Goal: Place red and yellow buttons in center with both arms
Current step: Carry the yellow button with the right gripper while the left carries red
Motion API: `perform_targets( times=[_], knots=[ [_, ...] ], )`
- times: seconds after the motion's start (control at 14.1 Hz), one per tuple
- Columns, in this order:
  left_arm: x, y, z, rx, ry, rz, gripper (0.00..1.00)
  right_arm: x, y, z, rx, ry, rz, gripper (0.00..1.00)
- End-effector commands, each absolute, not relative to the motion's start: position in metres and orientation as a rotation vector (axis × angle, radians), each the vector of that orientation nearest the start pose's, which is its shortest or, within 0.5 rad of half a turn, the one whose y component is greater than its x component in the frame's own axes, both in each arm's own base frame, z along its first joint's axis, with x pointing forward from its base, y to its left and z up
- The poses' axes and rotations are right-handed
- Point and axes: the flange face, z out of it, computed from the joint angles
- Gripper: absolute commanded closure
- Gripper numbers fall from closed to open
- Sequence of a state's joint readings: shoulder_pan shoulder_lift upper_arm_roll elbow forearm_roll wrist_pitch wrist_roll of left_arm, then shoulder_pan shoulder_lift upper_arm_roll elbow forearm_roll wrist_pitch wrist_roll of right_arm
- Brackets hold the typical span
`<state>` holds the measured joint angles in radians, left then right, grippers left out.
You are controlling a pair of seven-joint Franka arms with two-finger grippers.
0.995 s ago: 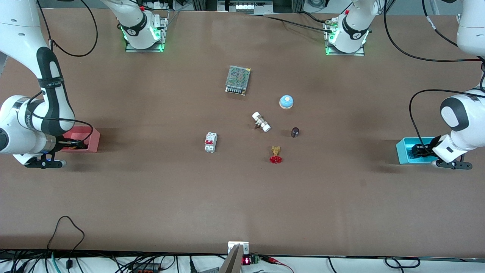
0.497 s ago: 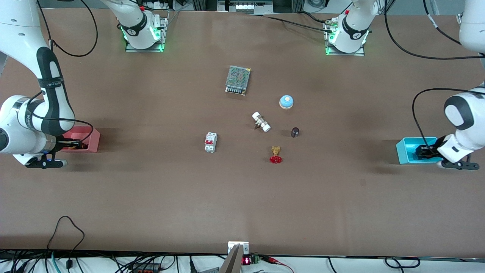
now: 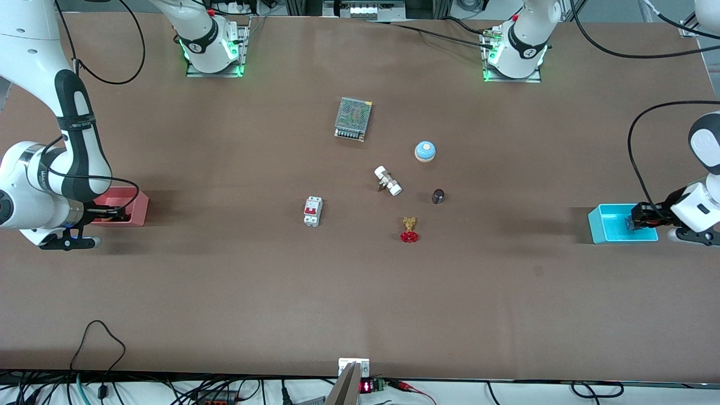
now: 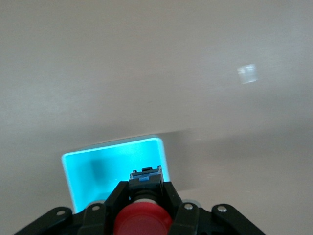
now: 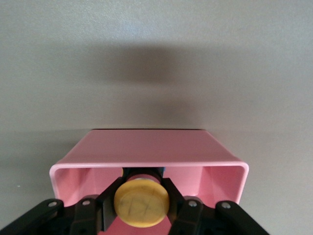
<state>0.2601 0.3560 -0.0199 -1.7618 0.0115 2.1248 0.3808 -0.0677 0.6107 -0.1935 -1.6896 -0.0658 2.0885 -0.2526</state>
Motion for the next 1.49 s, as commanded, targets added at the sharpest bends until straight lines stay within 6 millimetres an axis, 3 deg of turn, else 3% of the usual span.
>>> perform_targets(
  times=[0.0, 0.14, 0.28, 0.5, 0.57, 0.64, 0.71, 0.85, 0.99, 1.07, 1.21, 1.42],
  knots=[
    [0.638, 0.101, 0.384, -3.137, 0.218, 0.001, 0.67, 0.631, -0.162, 0.272, -3.199, -0.143, 0.405, 0.72],
    [0.644, 0.046, 0.384, -3.139, 0.227, 0.001, 0.67, 0.624, -0.161, 0.310, -3.178, -0.155, 0.413, 0.72],
    [0.645, -0.012, 0.380, -3.144, 0.164, 0.014, 0.67, 0.628, -0.148, 0.350, -3.158, -0.168, 0.341, 0.72],
    [0.641, -0.064, 0.375, -3.143, 0.162, 0.027, 0.67, 0.639, -0.095, 0.379, -3.086, -0.117, 0.302, 0.76],
    [0.637, -0.084, 0.372, -3.142, 0.143, 0.041, 0.67, 0.645, -0.070, 0.385, -3.085, -0.101, 0.281, 0.76],
    [0.633, -0.103, 0.367, -3.140, 0.142, 0.056, 0.67, 0.651, -0.028, 0.386, -3.104, -0.137, 0.271, 0.76],
    [0.626, -0.120, 0.353, -3.134, 0.171, 0.094, 0.67, 0.653, 0.011, 0.381, -3.121, -0.138, 0.279, 0.76],
    [0.620, -0.129, 0.342, -3.129, 0.176, 0.130, 0.67, 0.655, 0.061, 0.360, -3.149, -0.045, 0.284, 0.76],
    [0.605, -0.161, 0.332, -3.117, 0.164, 0.166, 0.67, 0.651, 0.113, 0.336, -3.162, -0.037, 0.315, 0.76],
    [0.594, -0.174, 0.320, -3.106, 0.137, 0.204, 0.67, 0.651, 0.128, 0.329, -3.168, 0.009, 0.301, 0.76],
    [0.577, -0.180, 0.297, -3.092, 0.093, 0.242, 0.67, 0.648, 0.158, 0.315, -3.182, 0.077, 0.282, 0.76],
    [0.556, -0.184, 0.279, -3.090, 0.101, 0.249, 0.67, 0.645, 0.182, 0.287, -3.187, 0.208, 0.280, 0.76]
  ],
)
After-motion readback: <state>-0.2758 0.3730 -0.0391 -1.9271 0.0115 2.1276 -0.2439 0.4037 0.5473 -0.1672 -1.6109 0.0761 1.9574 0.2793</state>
